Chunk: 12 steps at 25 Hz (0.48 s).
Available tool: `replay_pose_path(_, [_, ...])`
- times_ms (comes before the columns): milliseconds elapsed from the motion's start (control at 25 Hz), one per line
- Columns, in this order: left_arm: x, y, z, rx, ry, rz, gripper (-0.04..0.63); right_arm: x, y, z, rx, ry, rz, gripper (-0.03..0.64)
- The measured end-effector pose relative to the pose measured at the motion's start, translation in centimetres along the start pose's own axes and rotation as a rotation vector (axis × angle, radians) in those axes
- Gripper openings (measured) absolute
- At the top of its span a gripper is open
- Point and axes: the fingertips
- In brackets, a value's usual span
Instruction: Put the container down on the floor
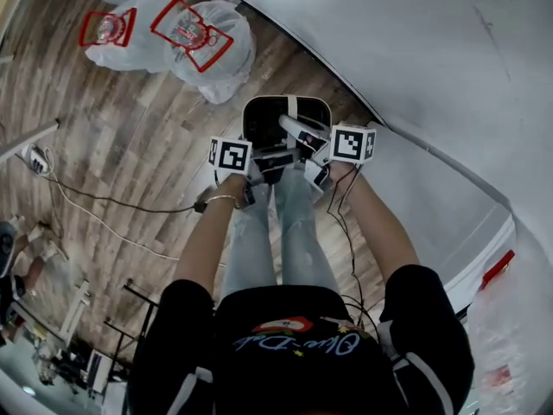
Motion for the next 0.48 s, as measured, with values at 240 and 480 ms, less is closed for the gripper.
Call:
replay_pose_path(240, [-4.6, -1.5, -0.7, -0.032, 0.005, -0.022, 0.066, 5.0, -0.8, 0.7, -0.028, 0.029, 0.028, 0.066])
replay_pose_path(480, [-8.9, -2.5, -1.3, -0.017, 0.024, -0.031, 0.066, 9.6, -1.7, 1.6, -0.015, 0.041, 0.051, 0.064])
Point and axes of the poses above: the fingertips, and each gripper's own axes: y backward along the fingers, x to its right, z out of its underside, and after that the axes turned 9 degrees about -z, right-handed
